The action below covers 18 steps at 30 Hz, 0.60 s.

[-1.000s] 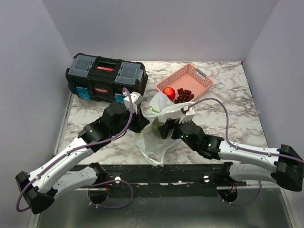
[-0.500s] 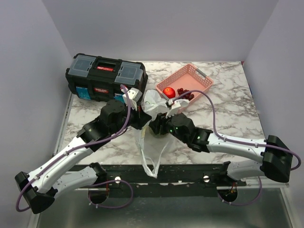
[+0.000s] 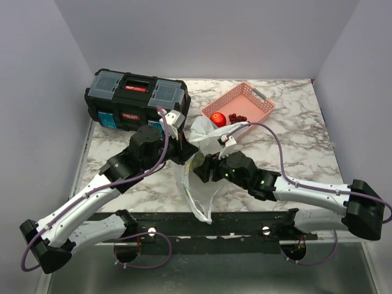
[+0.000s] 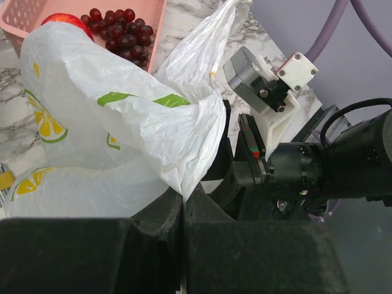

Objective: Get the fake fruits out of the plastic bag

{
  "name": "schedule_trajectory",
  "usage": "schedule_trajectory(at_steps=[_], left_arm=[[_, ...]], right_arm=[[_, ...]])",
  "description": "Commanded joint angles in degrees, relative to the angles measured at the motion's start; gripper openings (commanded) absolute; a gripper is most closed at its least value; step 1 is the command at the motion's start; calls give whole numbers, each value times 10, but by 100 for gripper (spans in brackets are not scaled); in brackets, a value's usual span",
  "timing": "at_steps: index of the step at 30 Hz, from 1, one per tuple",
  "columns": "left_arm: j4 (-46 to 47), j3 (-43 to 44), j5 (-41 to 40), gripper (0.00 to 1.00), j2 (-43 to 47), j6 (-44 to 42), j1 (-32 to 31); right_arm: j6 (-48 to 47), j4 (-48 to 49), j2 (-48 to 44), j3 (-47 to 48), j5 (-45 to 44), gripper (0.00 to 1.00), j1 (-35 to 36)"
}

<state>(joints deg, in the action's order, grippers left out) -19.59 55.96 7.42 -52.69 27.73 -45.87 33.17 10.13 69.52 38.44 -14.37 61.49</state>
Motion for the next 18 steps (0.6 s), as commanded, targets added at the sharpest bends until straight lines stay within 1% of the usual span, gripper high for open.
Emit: schedule_trajectory(at_steps=[1, 3, 5, 8, 12, 14, 16, 18], left_arm=[[-30, 34, -22, 0, -6, -27, -1], [-35, 35, -30, 0, -5, -29, -1], [-36, 29, -38, 0, 1, -27, 0], [-42, 26, -43, 0, 7, -24, 0], [-50, 30, -44, 0, 8, -23, 0], [-52, 29, -44, 0, 10, -19, -1], [-54, 25, -40, 0, 16, -13, -1], [-53, 16, -37, 0, 26, -8, -1]], right_arm=[[13, 0, -24, -15, 97, 68, 2], [15, 40, -35, -31, 135, 68, 2], [14, 58, -31, -34, 146, 67, 2], [5, 49, -8, -13, 158, 66, 2], [-2, 55, 25, 16, 159, 61, 2], [7, 65, 37, 22, 126, 61, 2], [31, 55, 47, 29, 57, 60, 2], [44, 41, 53, 36, -7, 56, 2]])
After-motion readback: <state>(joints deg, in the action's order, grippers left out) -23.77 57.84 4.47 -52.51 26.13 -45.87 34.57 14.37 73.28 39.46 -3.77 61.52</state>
